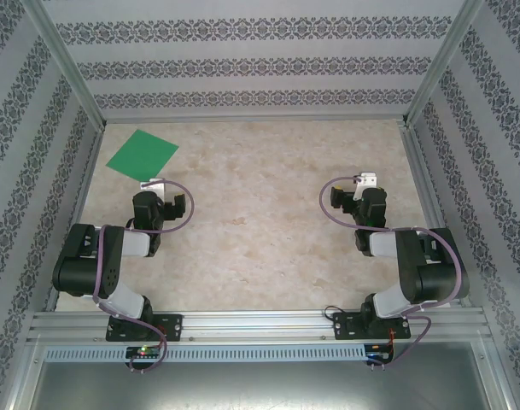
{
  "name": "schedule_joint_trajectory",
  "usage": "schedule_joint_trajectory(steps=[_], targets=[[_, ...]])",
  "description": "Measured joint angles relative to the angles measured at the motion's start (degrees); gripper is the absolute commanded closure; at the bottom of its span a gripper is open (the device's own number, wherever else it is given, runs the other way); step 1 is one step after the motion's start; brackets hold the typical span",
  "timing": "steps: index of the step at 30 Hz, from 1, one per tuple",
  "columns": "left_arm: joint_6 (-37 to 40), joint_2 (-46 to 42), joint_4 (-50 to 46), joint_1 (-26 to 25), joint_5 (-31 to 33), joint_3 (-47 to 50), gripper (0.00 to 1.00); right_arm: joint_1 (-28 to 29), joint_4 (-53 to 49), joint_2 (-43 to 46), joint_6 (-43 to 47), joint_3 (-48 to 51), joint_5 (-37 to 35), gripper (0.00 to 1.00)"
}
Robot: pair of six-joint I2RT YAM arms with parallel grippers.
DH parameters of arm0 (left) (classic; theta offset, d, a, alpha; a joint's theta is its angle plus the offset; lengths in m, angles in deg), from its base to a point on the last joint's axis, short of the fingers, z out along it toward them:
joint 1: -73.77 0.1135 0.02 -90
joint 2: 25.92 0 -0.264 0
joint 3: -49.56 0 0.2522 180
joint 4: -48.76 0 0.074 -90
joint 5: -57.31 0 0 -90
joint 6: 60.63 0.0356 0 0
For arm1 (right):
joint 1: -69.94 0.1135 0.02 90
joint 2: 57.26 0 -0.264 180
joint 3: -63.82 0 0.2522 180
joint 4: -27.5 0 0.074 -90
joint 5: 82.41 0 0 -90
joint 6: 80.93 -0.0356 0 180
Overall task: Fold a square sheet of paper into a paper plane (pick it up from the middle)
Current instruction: Move the square sheet of paper to the center of the table.
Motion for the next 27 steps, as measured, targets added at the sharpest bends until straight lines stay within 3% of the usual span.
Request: schedule_joint_trajectory(steps=[19, 27], targets=[[0.0, -0.2, -0.2, 0.0, -1.2, 0.0, 0.00, -1.5, 0.6, 0.1, -0.3, 0.0, 1.0, 0.02], [-2.6, -15.8, -17.6, 0.0, 1.4, -7.0, 0.00, -1.5, -10.0, 13.5, -0.2, -1.4, 2.6, 0.02]])
